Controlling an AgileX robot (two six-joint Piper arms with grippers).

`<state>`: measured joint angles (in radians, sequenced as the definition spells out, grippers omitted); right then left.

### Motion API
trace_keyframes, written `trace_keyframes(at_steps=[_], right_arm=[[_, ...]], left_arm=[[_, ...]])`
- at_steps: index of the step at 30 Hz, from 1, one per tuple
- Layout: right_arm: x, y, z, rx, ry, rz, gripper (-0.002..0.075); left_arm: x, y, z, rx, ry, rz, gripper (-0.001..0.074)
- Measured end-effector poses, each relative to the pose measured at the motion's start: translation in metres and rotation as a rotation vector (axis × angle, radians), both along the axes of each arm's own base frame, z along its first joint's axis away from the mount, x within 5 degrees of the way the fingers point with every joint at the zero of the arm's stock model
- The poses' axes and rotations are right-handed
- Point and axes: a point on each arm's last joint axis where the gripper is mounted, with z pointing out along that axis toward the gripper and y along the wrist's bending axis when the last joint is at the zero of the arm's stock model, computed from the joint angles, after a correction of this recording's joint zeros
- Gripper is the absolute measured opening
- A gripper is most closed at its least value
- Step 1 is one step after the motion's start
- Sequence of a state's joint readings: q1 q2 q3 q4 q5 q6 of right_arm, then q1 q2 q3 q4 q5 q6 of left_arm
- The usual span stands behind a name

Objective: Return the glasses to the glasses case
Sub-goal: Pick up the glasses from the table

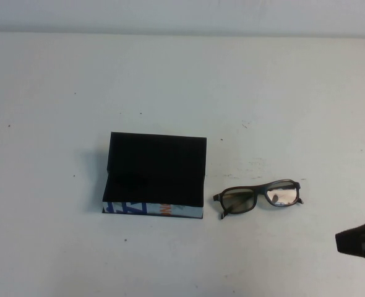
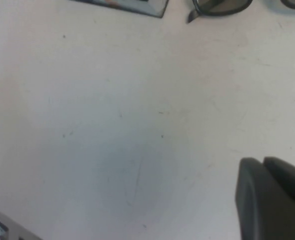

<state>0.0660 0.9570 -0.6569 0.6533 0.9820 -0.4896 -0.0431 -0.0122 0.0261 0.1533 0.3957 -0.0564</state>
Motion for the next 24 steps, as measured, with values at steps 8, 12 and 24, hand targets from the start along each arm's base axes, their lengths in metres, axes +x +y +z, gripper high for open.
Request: trace_keyframes(at_steps=[8, 12, 24], right_arm=[[0.028, 0.047, -0.002, -0.256, -0.015, 0.42, -0.0011], [0.043, 0.078, -0.003, -0.399, -0.03, 0.629, -0.0011], [0.112, 0.117, -0.023, -0.648, -0.305, 1.098, 0.0178]], left_arm=[[0.0, 0.0, 0.0, 0.0, 0.0, 0.0, -0.0004], [0.0, 0.0, 0.0, 0.0, 0.0, 0.0, -0.0004], [0.0, 0.0, 0.0, 0.0, 0.0, 0.0, -0.0004]])
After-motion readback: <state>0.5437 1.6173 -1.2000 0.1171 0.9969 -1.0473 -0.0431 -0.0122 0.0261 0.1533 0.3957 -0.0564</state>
